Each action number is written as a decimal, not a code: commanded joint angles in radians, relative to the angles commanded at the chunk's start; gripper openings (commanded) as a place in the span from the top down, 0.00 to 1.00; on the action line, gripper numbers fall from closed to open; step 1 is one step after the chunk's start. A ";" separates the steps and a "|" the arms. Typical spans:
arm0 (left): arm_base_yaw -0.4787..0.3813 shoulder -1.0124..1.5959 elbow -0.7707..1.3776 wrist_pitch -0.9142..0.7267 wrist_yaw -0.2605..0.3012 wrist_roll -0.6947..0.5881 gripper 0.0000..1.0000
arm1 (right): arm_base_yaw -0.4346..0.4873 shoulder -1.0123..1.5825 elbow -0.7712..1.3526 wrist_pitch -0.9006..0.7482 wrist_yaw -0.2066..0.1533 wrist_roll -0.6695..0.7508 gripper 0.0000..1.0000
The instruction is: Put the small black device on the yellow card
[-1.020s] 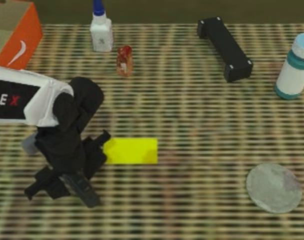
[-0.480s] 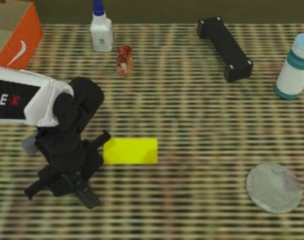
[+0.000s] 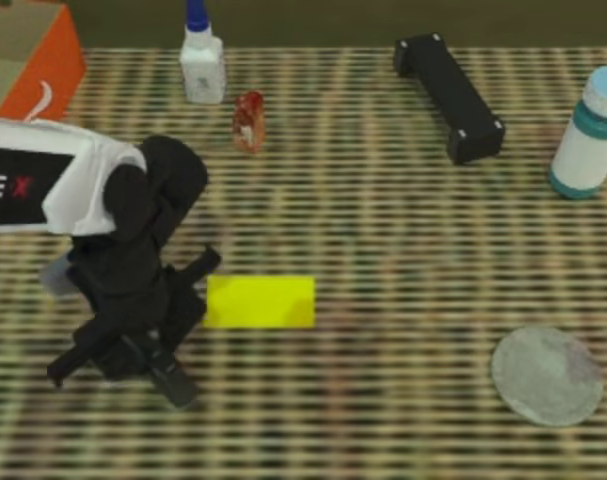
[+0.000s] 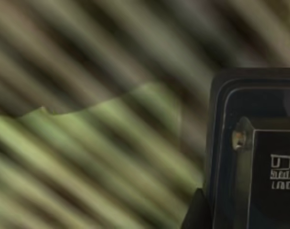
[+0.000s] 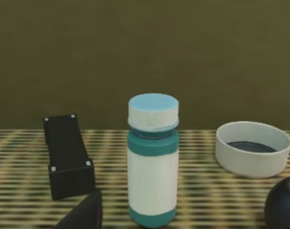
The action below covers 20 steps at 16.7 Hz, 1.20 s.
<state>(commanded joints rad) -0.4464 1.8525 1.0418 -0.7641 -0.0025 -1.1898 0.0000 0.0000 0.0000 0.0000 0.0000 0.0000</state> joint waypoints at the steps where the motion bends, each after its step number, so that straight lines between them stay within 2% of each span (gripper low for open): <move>1: 0.002 -0.017 0.024 -0.044 0.000 -0.002 1.00 | 0.000 0.000 0.000 0.000 0.000 0.000 0.00; 7: 0.012 -0.127 0.169 -0.306 0.000 -0.001 1.00 | 0.000 0.000 0.000 0.000 0.000 0.000 0.00; 14: 0.006 -0.126 0.192 -0.327 0.000 -0.012 1.00 | 0.000 0.000 0.000 0.000 0.000 0.000 0.00; 17: -0.007 -0.059 0.288 -0.366 0.003 -0.113 1.00 | 0.000 0.000 0.000 0.000 0.000 0.000 0.00; 20: -0.026 0.045 0.441 -0.428 0.008 -0.308 1.00 | 0.000 0.000 0.000 0.000 0.000 0.000 0.00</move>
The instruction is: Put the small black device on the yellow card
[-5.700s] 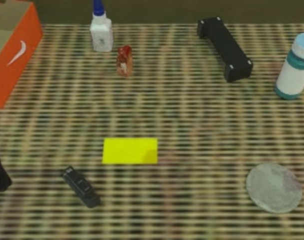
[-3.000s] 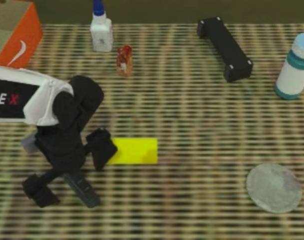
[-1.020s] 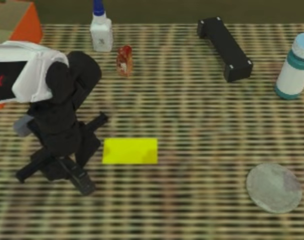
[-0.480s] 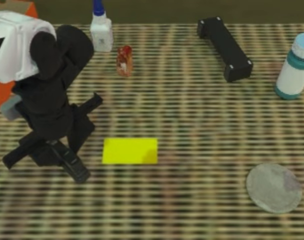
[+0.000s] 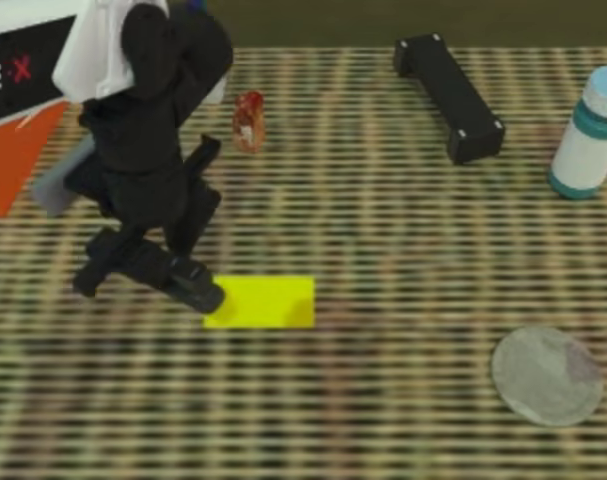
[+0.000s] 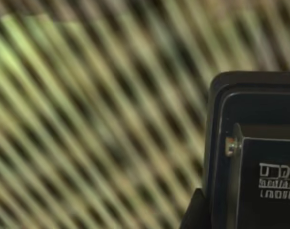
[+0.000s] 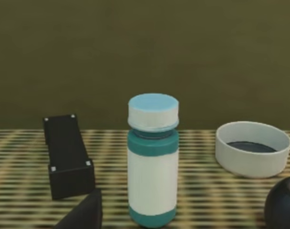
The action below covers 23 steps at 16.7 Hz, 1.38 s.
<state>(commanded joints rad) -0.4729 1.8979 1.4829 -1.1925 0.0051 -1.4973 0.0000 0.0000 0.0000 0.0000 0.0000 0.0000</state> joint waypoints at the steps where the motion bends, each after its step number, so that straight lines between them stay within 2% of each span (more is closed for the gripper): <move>1: -0.007 0.038 0.056 -0.023 0.002 -0.079 1.00 | 0.000 0.000 0.000 0.000 0.000 0.000 0.00; 5: -0.035 0.181 0.270 -0.108 0.009 -0.380 1.00 | 0.000 0.000 0.000 0.000 0.000 0.000 0.00; 9: -0.053 0.268 0.427 -0.157 0.015 -0.563 1.00 | 0.000 0.000 0.000 0.000 0.000 0.000 0.00; 17: -0.051 0.282 0.437 -0.146 0.015 -0.588 1.00 | 0.000 0.000 0.000 0.000 0.000 0.000 0.00; 23: -0.059 0.332 0.252 0.092 0.016 -0.596 1.00 | 0.000 0.000 0.000 0.000 0.000 0.000 0.00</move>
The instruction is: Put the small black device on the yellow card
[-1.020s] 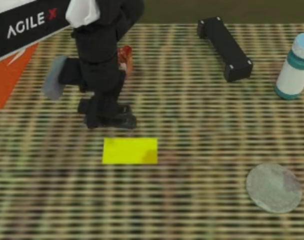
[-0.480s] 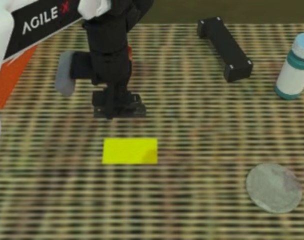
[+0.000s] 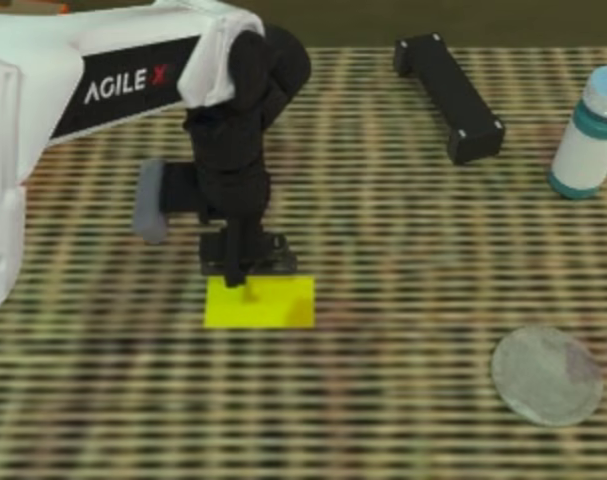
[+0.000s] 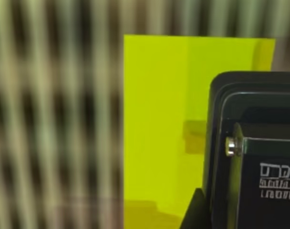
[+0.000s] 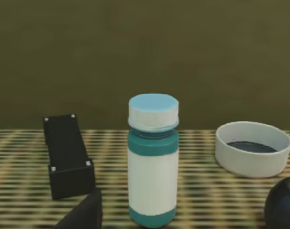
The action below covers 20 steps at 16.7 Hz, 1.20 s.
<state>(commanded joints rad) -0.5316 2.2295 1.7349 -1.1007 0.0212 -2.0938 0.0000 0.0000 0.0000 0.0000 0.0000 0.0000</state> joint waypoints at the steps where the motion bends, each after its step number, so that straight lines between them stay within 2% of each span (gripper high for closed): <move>1: -0.002 0.009 -0.032 0.041 0.000 -0.001 1.00 | 0.000 0.000 0.000 0.000 0.000 0.000 0.00; 7: -0.007 0.023 -0.084 0.101 0.001 -0.004 1.00 | 0.000 0.000 0.000 0.000 0.000 0.000 0.00; 20: -0.007 0.023 -0.084 0.101 0.001 -0.004 0.02 | 0.000 0.000 0.000 0.000 0.000 0.000 0.00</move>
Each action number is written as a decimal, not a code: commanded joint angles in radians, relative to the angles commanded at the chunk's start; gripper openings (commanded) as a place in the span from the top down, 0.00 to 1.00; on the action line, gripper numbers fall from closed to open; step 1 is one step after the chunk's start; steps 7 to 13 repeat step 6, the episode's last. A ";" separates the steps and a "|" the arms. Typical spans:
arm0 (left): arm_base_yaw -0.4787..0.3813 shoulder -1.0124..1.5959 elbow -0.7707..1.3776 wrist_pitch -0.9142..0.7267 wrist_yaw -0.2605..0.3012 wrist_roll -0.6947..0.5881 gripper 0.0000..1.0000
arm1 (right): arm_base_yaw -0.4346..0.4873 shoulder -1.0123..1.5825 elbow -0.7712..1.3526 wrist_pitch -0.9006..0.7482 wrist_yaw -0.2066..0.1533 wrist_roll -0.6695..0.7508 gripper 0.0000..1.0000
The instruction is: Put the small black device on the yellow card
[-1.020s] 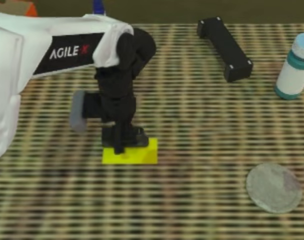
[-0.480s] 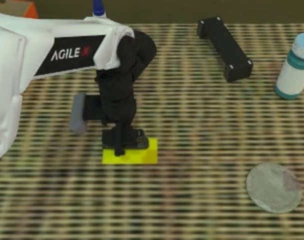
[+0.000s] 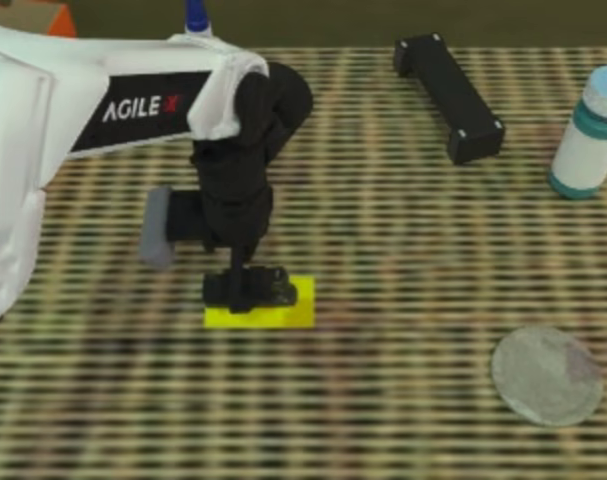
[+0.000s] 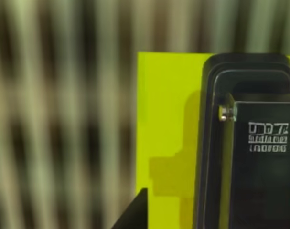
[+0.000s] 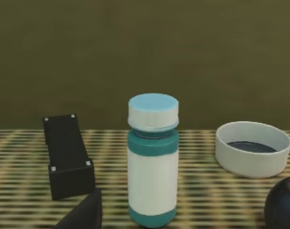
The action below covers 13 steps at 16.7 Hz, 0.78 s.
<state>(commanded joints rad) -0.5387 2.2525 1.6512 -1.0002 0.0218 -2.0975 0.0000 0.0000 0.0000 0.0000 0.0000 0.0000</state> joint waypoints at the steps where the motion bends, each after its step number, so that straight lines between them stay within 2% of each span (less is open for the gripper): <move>1: 0.000 0.000 0.000 0.000 0.000 0.000 0.00 | 0.000 0.000 0.000 0.000 0.000 0.000 0.00; 13: 0.000 0.000 0.000 0.000 0.000 0.000 0.00 | 0.000 0.000 0.000 0.000 0.000 0.000 0.00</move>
